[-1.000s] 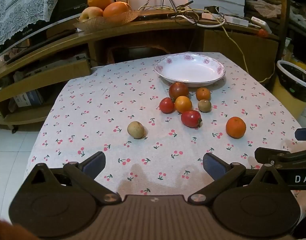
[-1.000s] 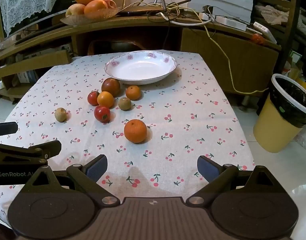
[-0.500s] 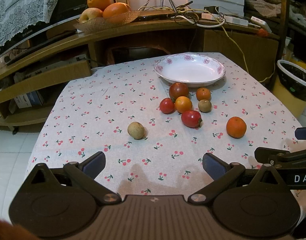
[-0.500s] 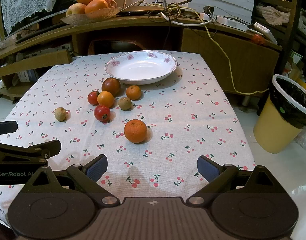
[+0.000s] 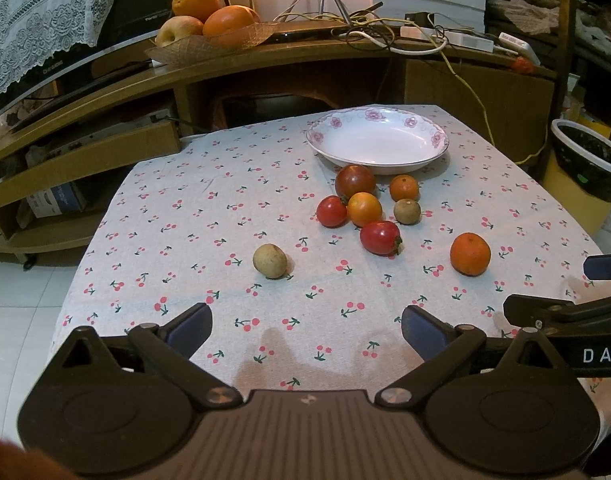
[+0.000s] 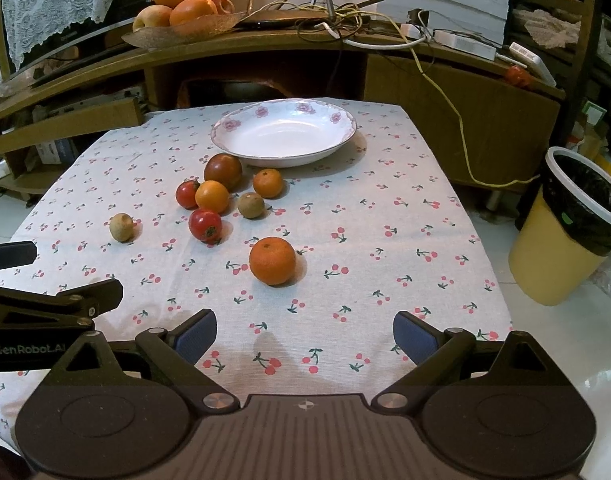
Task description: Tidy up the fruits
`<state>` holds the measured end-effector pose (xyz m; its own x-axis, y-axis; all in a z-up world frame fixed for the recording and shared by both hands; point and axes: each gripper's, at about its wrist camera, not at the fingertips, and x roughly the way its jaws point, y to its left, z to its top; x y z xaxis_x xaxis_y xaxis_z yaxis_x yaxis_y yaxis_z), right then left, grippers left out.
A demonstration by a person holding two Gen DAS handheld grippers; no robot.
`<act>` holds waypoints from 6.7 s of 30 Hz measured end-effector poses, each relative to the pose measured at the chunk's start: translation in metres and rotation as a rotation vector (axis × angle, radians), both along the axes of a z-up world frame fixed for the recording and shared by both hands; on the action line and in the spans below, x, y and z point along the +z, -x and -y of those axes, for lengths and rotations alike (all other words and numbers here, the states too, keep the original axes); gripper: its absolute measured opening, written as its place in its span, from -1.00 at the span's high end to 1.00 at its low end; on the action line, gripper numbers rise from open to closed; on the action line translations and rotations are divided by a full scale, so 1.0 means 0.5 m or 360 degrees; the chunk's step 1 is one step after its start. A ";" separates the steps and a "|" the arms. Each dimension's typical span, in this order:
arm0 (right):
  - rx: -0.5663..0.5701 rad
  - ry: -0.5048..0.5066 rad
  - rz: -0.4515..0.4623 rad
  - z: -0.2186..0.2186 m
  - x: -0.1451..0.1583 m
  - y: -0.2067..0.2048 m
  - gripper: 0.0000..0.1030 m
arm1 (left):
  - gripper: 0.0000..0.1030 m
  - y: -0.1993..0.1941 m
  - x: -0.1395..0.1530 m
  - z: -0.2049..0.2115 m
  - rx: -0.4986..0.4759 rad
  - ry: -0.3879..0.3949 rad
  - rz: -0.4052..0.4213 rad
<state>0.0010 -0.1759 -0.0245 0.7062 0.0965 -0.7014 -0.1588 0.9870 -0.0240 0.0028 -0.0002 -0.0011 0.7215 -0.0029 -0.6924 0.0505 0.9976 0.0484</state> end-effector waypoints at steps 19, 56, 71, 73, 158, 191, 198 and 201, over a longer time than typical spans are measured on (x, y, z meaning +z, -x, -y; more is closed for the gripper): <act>0.0040 -0.0056 -0.0025 0.002 0.001 -0.057 -0.61 | -1.00 -0.042 0.000 0.017 -0.0075 -0.0101 0.0063; 0.0241 -0.0011 -0.0136 -0.031 -0.041 -0.141 0.31 | -0.20 -0.163 -0.080 -0.053 -0.0041 0.0110 -0.0088; 0.0289 -0.0043 -0.0160 -0.028 -0.041 -0.141 0.33 | 0.13 -0.148 -0.071 -0.050 -0.0122 0.0159 -0.0115; 0.0299 -0.0042 -0.0160 -0.028 -0.040 -0.143 0.31 | 0.06 -0.153 -0.072 -0.051 -0.0111 0.0167 -0.0108; 0.0238 -0.0071 -0.0066 -0.026 0.009 -0.413 0.29 | 0.33 -0.426 0.002 0.036 -0.0206 0.0188 -0.0063; 0.0294 -0.0150 -0.0090 0.018 0.029 -0.345 0.13 | 0.28 -0.356 0.041 -0.016 -0.0282 0.0252 -0.0089; 0.0380 -0.0175 -0.0181 0.011 0.016 -0.314 0.12 | 0.27 -0.330 0.047 -0.028 -0.0337 0.0252 -0.0103; 0.0439 -0.0178 -0.0222 0.000 0.007 -0.301 0.12 | 0.27 -0.314 0.046 -0.033 -0.0372 0.0262 -0.0129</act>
